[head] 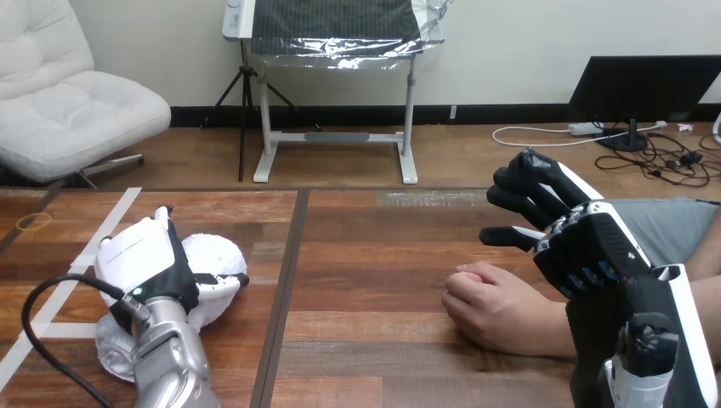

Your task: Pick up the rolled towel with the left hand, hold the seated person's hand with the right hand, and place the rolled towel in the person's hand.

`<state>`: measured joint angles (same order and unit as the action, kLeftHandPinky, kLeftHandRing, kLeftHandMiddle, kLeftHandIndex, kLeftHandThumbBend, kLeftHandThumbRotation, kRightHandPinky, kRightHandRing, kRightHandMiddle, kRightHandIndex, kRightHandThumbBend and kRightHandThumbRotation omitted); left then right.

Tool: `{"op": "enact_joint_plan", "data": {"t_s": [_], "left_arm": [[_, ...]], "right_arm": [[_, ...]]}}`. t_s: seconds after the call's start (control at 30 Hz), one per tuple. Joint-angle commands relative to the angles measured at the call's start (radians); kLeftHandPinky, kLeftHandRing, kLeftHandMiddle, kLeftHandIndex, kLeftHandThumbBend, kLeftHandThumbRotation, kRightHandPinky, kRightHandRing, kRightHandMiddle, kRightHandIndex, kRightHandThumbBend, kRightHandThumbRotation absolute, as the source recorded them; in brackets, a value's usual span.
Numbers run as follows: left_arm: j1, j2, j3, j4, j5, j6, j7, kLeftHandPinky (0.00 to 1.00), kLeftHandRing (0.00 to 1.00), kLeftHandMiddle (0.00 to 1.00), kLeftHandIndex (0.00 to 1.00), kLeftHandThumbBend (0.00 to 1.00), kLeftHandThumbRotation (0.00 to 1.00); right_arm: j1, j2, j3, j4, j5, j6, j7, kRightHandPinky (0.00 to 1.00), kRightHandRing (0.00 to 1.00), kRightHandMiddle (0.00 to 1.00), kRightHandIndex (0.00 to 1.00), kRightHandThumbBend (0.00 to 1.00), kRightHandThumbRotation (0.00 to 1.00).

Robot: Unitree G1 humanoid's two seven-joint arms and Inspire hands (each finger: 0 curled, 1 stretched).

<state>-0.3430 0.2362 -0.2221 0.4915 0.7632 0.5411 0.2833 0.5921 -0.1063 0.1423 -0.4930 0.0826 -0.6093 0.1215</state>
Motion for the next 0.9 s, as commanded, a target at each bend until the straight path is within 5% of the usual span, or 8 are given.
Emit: {"op": "enact_joint_plan", "data": {"t_s": [0.0, 0.53, 0.77, 0.87], "left_arm": [[-0.094, 0.01, -0.026, 0.041, 0.009, 0.021, -0.016, 1.0, 0.93, 0.94, 0.94, 0.92, 0.41], [-0.16, 0.005, -0.057, 0.088, 0.0, 0.116, -0.1, 1.0, 0.94, 0.94, 0.94, 0.9, 0.43], [-0.189, 0.008, -0.088, 0.075, 0.009, 0.202, -0.195, 1.0, 0.92, 0.92, 0.92, 0.88, 0.43], [-0.198, 0.01, -0.1, 0.066, 0.013, 0.238, -0.231, 0.88, 0.86, 0.88, 0.89, 0.88, 0.43]], "right_arm": [[-0.051, 0.003, -0.008, -0.028, 0.018, -0.019, 0.007, 0.68, 0.82, 0.83, 0.83, 0.95, 1.0], [-0.058, 0.005, -0.007, -0.032, 0.026, -0.018, 0.015, 0.68, 0.82, 0.83, 0.83, 0.95, 1.0], [-0.058, 0.007, -0.009, -0.032, 0.024, -0.018, 0.015, 0.68, 0.81, 0.83, 0.83, 0.95, 1.0], [-0.057, 0.007, -0.01, -0.033, 0.022, -0.015, 0.014, 0.68, 0.81, 0.83, 0.83, 0.95, 1.0]]}}
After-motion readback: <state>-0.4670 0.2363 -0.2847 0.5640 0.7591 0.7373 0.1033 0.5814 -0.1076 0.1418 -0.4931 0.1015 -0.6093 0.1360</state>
